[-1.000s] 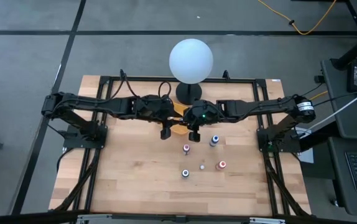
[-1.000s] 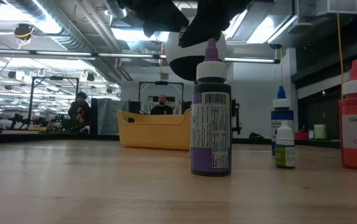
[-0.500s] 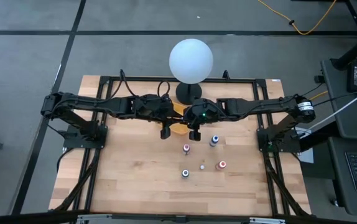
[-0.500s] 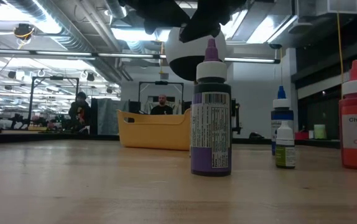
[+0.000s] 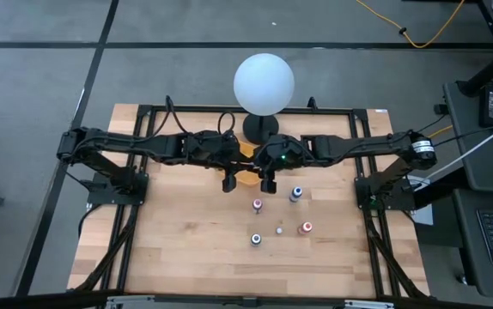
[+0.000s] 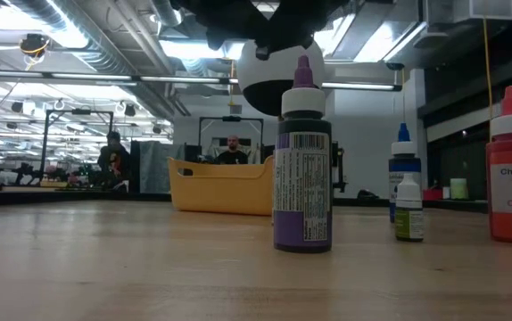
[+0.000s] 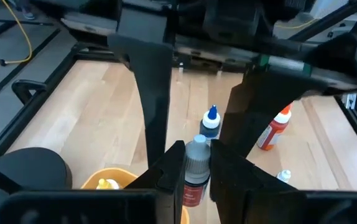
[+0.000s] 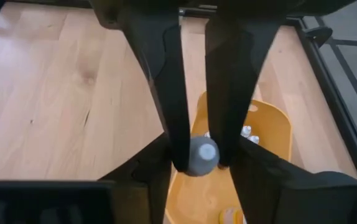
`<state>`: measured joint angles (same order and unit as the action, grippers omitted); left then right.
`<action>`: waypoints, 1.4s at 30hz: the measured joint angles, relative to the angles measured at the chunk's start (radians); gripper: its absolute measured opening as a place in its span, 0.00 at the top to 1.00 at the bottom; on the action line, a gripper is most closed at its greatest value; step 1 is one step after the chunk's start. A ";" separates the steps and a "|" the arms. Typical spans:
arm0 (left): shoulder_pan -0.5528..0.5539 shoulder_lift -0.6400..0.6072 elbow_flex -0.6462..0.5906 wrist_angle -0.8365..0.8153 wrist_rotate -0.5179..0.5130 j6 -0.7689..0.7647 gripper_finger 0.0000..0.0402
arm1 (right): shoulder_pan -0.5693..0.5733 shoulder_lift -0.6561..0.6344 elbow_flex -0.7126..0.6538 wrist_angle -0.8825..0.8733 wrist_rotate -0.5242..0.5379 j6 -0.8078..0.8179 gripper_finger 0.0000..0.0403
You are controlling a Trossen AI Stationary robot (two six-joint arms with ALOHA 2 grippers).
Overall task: Pick & Place food coloring
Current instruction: Put the small red food coloring bottle into the yellow bin
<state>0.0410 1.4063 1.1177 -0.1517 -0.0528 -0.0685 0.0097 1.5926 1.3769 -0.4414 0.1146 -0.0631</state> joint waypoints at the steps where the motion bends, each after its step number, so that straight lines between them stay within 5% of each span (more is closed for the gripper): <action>1: 0.000 -0.003 0.003 -0.018 -0.001 0.000 0.86 | 0.000 -0.002 0.000 -0.001 0.000 0.000 0.60; 10: 0.016 -0.009 0.107 -0.263 -0.114 0.089 0.86 | 0.014 -0.086 0.000 -0.119 0.011 0.006 0.55; 15: 0.044 -0.009 0.074 -0.259 -0.078 0.082 0.86 | 0.072 -0.162 -0.008 -0.224 0.145 0.031 0.54; 20: 0.047 -0.012 -0.086 -0.070 -0.023 0.088 0.86 | 0.132 -0.285 -0.113 -0.179 0.277 0.035 0.55; 26: 0.046 -0.017 -0.281 0.273 -0.037 0.073 0.86 | 0.146 -0.499 -0.374 0.065 0.287 0.089 0.59; 31: 0.042 -0.018 -0.389 0.370 -0.085 0.070 0.86 | 0.146 -0.653 -0.526 0.196 0.288 0.114 0.59; 42: 0.046 -0.011 -0.534 0.556 -0.238 0.000 0.85 | 0.140 -0.747 -0.561 0.191 0.299 0.004 0.59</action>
<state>0.0867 1.3953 0.5838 0.4043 -0.2911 -0.0687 0.1499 0.8459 0.8162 -0.2501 0.4131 -0.0593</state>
